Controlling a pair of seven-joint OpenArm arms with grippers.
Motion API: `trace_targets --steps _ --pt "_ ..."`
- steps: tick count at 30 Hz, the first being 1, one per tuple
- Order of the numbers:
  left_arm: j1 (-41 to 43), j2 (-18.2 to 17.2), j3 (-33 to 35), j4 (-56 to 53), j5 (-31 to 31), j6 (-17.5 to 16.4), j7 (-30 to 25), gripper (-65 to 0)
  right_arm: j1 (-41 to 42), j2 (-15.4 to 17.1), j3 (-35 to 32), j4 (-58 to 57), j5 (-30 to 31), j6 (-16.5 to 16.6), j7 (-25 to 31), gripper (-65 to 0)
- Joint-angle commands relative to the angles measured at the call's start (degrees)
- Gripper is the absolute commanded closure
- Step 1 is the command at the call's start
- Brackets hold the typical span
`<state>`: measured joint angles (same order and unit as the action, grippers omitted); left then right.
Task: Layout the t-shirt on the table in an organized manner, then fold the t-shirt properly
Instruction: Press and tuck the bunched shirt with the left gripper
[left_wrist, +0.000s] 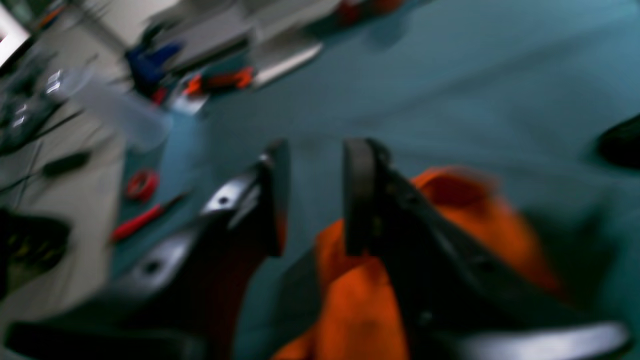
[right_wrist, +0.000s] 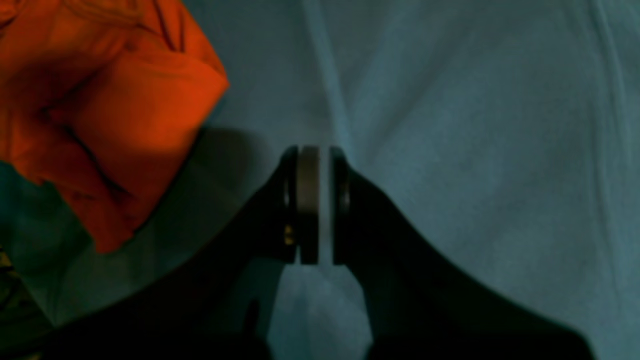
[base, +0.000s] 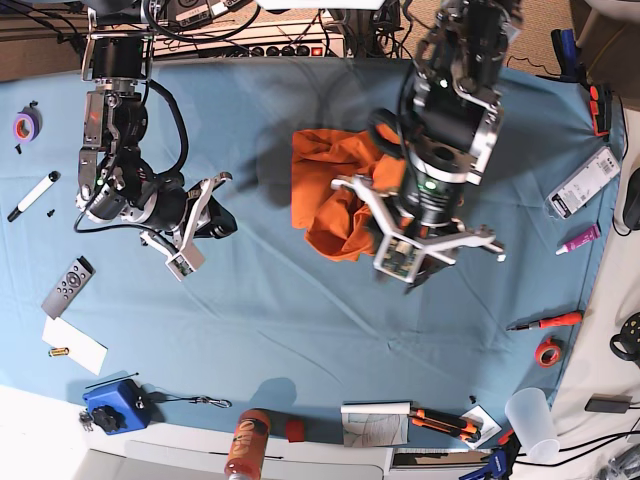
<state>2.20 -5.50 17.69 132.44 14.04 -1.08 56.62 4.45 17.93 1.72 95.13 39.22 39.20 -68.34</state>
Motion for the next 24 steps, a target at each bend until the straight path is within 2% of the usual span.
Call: trace_targets --steps 1,4,8,10,12,16,18,20,24 --pt "-0.35 -0.44 -1.09 -1.31 0.33 0.26 -1.2 -10.6 1.11 0.63 0.28 0.85 1.22 0.17 1.29 -4.6" --pt "-0.33 -1.68 -5.77 -7.89 0.37 0.17 -1.7 0.0 1.09 0.63 0.26 0.85 1.22 0.17 1.29 -4.7" --pt "-0.33 -1.68 -13.62 -13.53 0.31 -0.31 -1.09 0.0 1.09 0.66 0.26 0.85 1.22 0.17 1.27 -4.7" --pt "-0.31 -1.7 -16.81 -14.32 -1.16 -3.3 2.19 0.0 1.09 0.63 0.28 0.85 1.22 0.17 1.27 -4.7" --pt "-0.17 -2.01 -19.19 -14.32 -7.78 -7.48 5.84 0.0 1.11 0.63 0.26 0.85 1.25 0.17 1.31 -4.7" --pt "2.19 -2.45 -20.15 -14.32 -24.37 -15.82 6.64 0.0 1.11 0.63 0.26 0.85 1.25 0.2 1.36 -4.7" --pt "3.72 -2.45 -19.02 -14.32 -30.77 -18.36 7.41 0.0 1.11 0.63 0.26 0.85 1.22 0.2 1.4 -4.7" --pt "4.98 -2.45 -16.92 -14.32 -34.34 -19.74 7.98 0.0 1.11 0.63 0.26 0.85 1.22 0.2 1.4 -4.6" --pt "5.75 -2.45 -11.37 -14.32 -37.88 -19.06 7.85 0.0 1.11 0.63 0.28 0.85 1.25 0.17 1.4 -4.7"
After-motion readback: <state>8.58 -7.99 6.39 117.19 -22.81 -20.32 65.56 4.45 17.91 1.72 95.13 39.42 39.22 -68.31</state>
